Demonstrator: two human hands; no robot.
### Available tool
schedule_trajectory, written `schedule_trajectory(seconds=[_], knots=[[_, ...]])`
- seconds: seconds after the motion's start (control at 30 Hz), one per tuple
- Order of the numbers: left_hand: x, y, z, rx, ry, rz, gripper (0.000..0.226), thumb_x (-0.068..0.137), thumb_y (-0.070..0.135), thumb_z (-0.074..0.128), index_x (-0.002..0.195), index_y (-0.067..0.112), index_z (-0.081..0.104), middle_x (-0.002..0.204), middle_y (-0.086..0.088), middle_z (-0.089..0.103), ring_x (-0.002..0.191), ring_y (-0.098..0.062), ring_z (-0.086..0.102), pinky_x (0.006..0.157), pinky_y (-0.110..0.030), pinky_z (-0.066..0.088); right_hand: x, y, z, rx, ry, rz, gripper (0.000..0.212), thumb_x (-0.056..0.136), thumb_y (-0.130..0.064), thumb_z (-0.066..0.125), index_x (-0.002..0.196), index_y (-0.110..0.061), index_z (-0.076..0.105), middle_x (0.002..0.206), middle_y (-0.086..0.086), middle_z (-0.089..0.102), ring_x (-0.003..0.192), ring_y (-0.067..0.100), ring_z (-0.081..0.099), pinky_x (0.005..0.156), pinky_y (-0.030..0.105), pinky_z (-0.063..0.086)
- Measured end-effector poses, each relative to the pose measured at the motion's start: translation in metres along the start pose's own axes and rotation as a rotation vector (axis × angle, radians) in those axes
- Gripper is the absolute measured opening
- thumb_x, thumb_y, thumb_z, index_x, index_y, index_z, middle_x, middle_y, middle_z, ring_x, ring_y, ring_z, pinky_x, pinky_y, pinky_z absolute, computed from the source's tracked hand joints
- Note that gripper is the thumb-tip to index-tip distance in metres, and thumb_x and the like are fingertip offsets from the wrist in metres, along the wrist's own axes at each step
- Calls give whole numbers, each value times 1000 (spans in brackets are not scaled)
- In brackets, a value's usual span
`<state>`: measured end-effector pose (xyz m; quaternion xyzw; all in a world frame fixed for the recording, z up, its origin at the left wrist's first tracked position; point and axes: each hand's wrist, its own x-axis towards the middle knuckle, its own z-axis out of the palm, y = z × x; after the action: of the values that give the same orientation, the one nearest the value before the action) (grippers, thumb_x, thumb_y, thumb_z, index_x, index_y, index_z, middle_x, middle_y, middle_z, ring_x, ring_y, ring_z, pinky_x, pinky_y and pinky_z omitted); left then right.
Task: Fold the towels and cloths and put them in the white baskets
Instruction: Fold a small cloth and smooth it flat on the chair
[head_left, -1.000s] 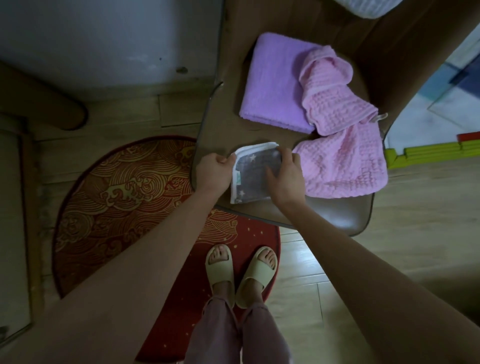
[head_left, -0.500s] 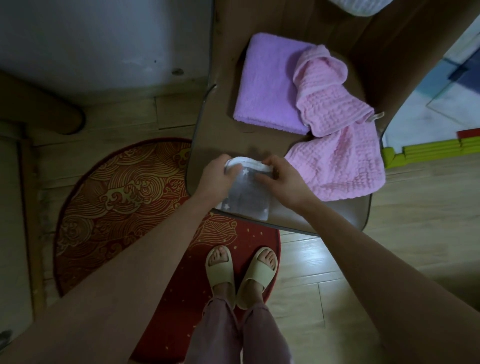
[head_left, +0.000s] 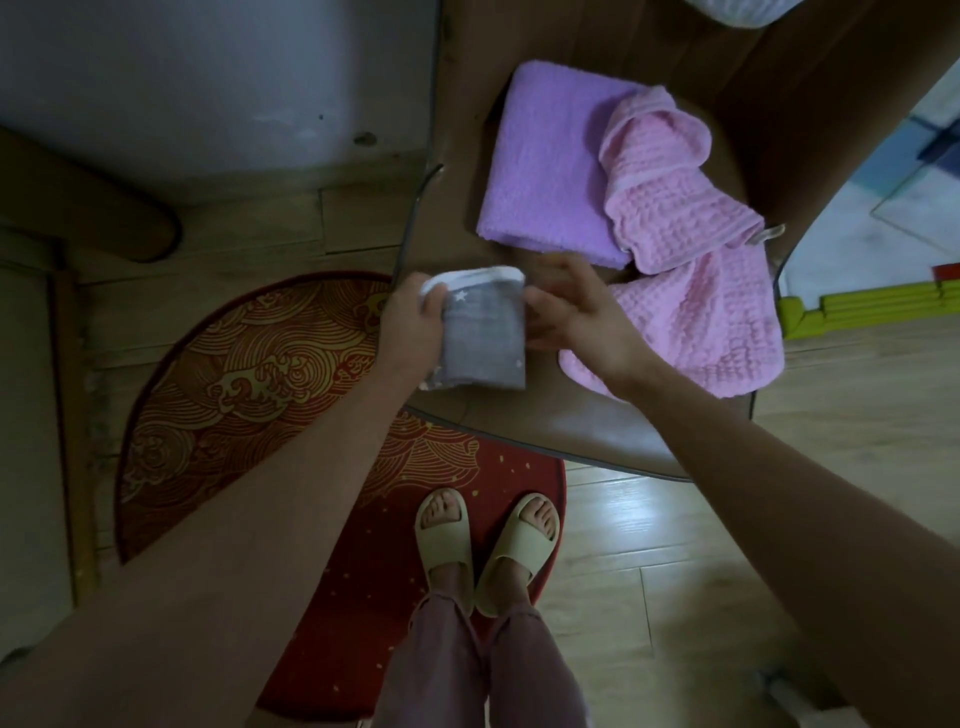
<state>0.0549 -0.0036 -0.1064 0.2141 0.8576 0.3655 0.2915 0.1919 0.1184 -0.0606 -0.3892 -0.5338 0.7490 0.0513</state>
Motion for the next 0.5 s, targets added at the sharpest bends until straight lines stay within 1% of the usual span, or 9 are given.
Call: schedule_trajectory(seconds=[0.03, 0.1, 0.17, 0.2, 0.23, 0.3, 0.33, 0.43, 0.5], knots=[[3, -2, -3, -42, 11, -118, 28, 101, 20, 44, 105, -2, 60, 96, -14, 61, 86, -19, 55, 71, -30, 42, -3, 6, 2, 4, -22, -15, 28, 94, -7, 59, 111, -27, 50, 105, -2, 57, 84, 9, 64, 65, 26, 55], [7, -6, -8, -167, -30, -356, 25, 101, 18, 44, 95, 1, 61, 88, -12, 59, 75, -18, 55, 62, -24, 44, -9, 15, 4, -107, -50, -83, 44, 90, -5, 65, 122, -30, 47, 115, -14, 54, 103, 2, 59, 77, 21, 54], [8, -6, -16, -254, -80, -516, 30, 101, 16, 45, 76, 4, 56, 73, -11, 54, 62, -17, 50, 47, -16, 40, -12, 22, 9, -170, -61, -115, 56, 85, -4, 71, 128, -30, 46, 120, -20, 52, 104, 0, 58, 81, 15, 49], [8, -7, -19, -274, -99, -555, 31, 101, 15, 46, 74, 6, 56, 68, -10, 50, 57, -16, 46, 41, -16, 37, -12, 26, 13, -203, -64, -133, 60, 82, -5, 74, 129, -29, 47, 123, -15, 53, 105, 5, 59, 82, 15, 48], [9, -7, -22, -282, -112, -580, 28, 101, 14, 46, 81, 2, 60, 66, -9, 48, 55, -16, 44, 41, -18, 36, -10, 30, 17, -243, -53, -157, 61, 80, -7, 77, 130, -27, 50, 126, -7, 54, 107, 10, 58, 84, 16, 48], [7, -7, -26, -285, -117, -611, 28, 101, 14, 46, 106, -9, 61, 72, -11, 50, 56, -16, 44, 46, -24, 35, -6, 36, 22, -355, -5, -206, 57, 78, -8, 78, 130, -20, 57, 127, 4, 53, 109, 12, 57, 87, 18, 48], [7, -8, -26, -292, -121, -614, 28, 102, 15, 46, 109, -8, 60, 75, -11, 52, 57, -16, 45, 46, -25, 36, -3, 37, 22, -398, 19, -230, 53, 78, -6, 76, 127, -18, 60, 126, 5, 54, 109, 12, 57, 87, 20, 49], [4, -10, -23, -242, -107, -531, 25, 102, 16, 43, 83, 5, 57, 75, -7, 53, 64, -15, 50, 44, -19, 37, 1, 39, 26, -391, 66, -275, 41, 80, 4, 66, 111, -22, 65, 119, 1, 56, 102, 17, 61, 82, 32, 55], [2, -11, -20, -94, -48, -382, 26, 102, 18, 40, 89, 3, 57, 82, -6, 56, 77, -17, 52, 56, -22, 39, 2, 37, 27, -325, 118, -276, 40, 83, 13, 53, 104, -17, 69, 118, 3, 58, 103, 23, 63, 77, 34, 59]])
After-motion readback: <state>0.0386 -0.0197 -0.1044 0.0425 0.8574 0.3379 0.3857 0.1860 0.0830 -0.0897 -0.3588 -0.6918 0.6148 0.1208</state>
